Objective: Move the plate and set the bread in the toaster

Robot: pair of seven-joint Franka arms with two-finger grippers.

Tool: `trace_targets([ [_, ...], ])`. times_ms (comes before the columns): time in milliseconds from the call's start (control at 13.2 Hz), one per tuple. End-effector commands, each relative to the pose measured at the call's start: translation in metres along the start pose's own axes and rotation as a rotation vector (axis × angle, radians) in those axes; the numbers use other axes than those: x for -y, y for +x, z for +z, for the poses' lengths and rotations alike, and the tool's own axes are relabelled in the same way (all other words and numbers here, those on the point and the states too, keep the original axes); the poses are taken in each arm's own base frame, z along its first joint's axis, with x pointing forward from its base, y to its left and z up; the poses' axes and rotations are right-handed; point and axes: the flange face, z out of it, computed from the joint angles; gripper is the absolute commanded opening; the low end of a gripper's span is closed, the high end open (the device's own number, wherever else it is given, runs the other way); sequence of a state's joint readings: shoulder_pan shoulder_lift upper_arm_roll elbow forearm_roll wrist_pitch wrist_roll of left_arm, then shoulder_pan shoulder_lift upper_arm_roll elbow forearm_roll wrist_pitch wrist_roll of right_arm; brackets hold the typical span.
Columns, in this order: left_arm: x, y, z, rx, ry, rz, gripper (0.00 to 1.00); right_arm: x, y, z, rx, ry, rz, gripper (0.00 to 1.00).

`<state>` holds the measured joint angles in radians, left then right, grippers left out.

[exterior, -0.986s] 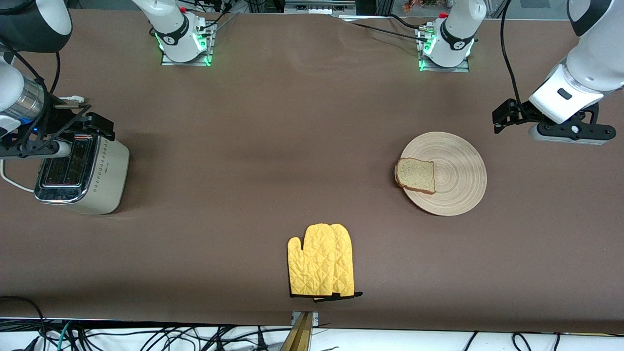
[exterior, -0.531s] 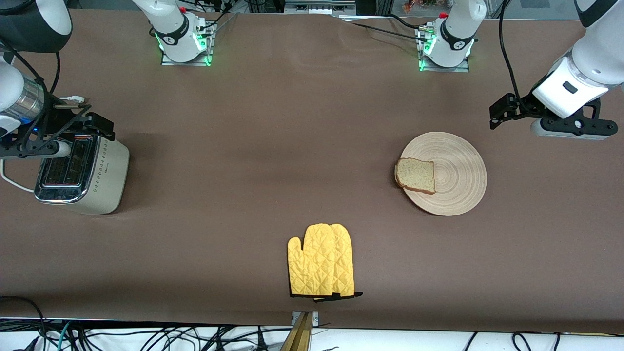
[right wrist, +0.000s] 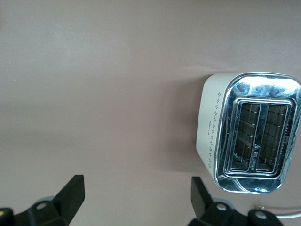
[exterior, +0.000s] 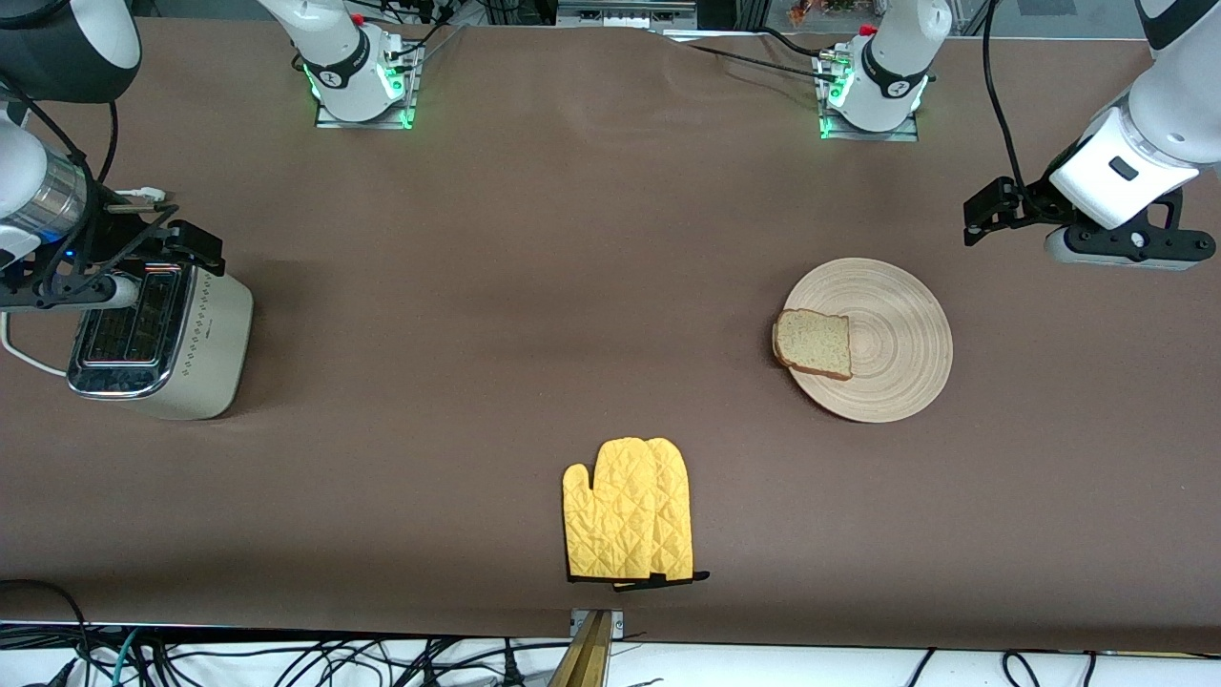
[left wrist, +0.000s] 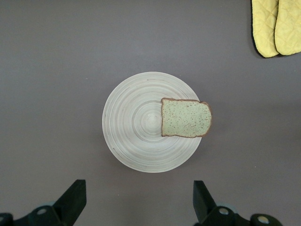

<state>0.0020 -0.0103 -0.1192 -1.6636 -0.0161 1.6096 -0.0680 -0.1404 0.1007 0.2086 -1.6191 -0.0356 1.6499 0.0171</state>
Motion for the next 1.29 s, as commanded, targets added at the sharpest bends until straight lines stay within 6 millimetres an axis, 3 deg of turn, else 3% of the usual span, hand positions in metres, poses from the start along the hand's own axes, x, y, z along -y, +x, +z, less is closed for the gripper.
trace_targets([
  [0, 0.002, 0.0, -0.006, 0.005, -0.017, -0.002, 1.0, 0.0, 0.003, -0.005, -0.009, 0.003, -0.007, 1.0],
  [379, 0.003, 0.002, -0.003, 0.011, -0.019, -0.003, 1.0, 0.0, 0.003, -0.005, -0.009, 0.003, -0.005, 1.0],
  [531, 0.014, 0.009, 0.011, 0.042, -0.021, -0.019, 1.0, 0.0, 0.003, -0.005, -0.009, 0.003, -0.005, 1.0],
  [606, 0.031, 0.012, 0.019, 0.064, -0.026, -0.017, 1.0, 0.0, 0.003, -0.005, -0.009, 0.003, -0.005, 1.0],
  [758, 0.104, 0.015, 0.038, 0.101, -0.073, 0.083, 1.0, 0.0, 0.003, -0.005, -0.009, 0.003, -0.005, 1.0],
  [910, 0.167, 0.025, 0.085, 0.128, -0.257, 0.081, 1.0, 0.0, 0.003, -0.005, -0.009, 0.003, -0.005, 1.0],
  [1061, 0.192, 0.038, 0.14, 0.17, -0.357, 0.064, 1.0, 0.0, 0.003, -0.005, -0.009, 0.003, -0.005, 1.0],
  [1213, 0.23, 0.047, 0.212, 0.183, -0.523, 0.023, 1.0, 0.001, 0.003, -0.005, -0.009, 0.002, -0.007, 1.0],
])
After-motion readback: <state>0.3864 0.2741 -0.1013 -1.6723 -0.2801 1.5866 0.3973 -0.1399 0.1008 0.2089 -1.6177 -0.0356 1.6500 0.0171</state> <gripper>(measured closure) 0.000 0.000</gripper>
